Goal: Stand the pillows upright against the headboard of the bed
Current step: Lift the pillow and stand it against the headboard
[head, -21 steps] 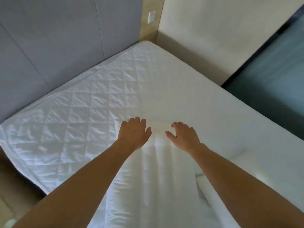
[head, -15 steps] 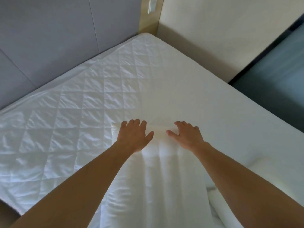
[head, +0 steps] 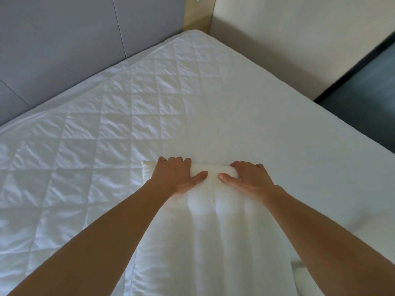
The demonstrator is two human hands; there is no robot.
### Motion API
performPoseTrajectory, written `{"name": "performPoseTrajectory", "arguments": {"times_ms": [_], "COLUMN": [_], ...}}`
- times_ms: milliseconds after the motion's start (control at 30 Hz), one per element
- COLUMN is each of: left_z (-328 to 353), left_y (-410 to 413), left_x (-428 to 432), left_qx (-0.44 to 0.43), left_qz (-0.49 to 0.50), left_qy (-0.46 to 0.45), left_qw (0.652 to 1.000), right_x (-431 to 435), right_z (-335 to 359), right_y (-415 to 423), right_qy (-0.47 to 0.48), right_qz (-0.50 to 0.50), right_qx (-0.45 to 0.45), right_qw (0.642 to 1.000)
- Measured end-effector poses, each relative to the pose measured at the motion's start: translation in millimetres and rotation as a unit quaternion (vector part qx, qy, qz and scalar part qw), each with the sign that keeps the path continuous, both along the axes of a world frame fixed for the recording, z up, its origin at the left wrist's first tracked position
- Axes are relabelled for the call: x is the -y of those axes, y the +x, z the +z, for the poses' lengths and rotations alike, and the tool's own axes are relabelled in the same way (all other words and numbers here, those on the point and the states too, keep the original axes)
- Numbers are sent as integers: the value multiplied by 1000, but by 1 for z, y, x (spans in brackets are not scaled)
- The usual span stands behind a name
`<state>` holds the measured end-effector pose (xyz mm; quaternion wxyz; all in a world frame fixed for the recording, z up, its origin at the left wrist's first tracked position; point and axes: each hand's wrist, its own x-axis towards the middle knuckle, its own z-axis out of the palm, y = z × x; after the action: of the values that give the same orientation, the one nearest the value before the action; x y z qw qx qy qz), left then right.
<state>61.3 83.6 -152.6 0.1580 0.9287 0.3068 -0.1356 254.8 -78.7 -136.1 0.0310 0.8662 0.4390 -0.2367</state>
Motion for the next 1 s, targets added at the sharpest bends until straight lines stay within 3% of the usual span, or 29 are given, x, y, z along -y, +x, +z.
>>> {"name": "performPoseTrajectory", "arguments": {"times_ms": [533, 733, 1000], "left_z": [144, 253, 436], "left_y": [-77, -145, -234], "left_x": [48, 85, 136], "left_qx": [136, 214, 272], "left_qz": [-27, -2, 54], "left_qy": [94, 146, 285], "left_qw": [986, 966, 917], "right_x": [49, 73, 81], "right_z": [129, 233, 407], "right_y": [-60, -109, -176], "right_qy": [151, 264, 413], "right_qz": [80, 149, 212], "right_qx": [153, 219, 209], "right_qw": [973, 927, 861]}}
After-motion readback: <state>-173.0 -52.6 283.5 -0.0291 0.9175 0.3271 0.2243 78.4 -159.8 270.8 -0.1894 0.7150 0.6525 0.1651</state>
